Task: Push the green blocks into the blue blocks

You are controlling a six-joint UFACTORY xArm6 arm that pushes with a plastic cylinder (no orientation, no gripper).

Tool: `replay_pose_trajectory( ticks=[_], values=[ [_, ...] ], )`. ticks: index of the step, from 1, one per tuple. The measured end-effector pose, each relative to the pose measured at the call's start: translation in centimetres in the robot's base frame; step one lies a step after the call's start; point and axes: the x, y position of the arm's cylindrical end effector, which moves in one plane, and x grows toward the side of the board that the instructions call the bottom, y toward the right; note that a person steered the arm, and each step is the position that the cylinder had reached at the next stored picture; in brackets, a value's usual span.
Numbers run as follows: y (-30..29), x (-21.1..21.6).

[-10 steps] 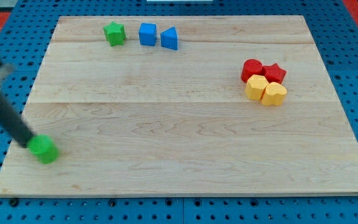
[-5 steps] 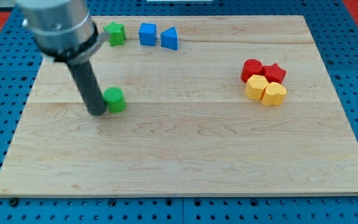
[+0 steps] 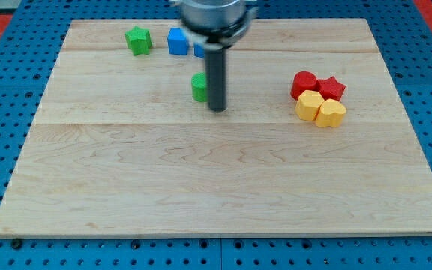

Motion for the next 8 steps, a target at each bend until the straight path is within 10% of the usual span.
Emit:
replay_pose_trajectory(
  ticks=[1, 2, 4, 5, 8],
  values=[
    [-1.2, -5.5],
    [0.5, 1.0],
    [-5.7, -5.0],
    [-6.9, 0.2],
    [-6.2, -8.0]
  ],
)
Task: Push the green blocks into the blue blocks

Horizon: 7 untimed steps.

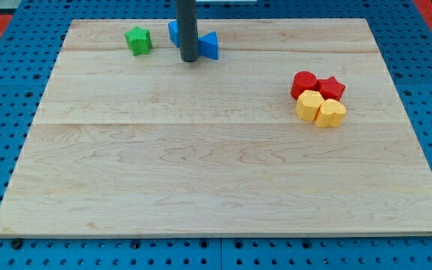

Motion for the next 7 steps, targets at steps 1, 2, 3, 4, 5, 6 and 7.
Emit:
replay_pose_trajectory(
  ticks=[1, 2, 3, 4, 5, 6, 7],
  values=[
    [-9.1, 0.3],
    [-12.0, -4.8],
    [-12.0, -7.0],
    [-15.8, -7.3],
    [-11.5, -8.3],
    [-8.6, -5.8],
    [-7.9, -5.0]
  ],
)
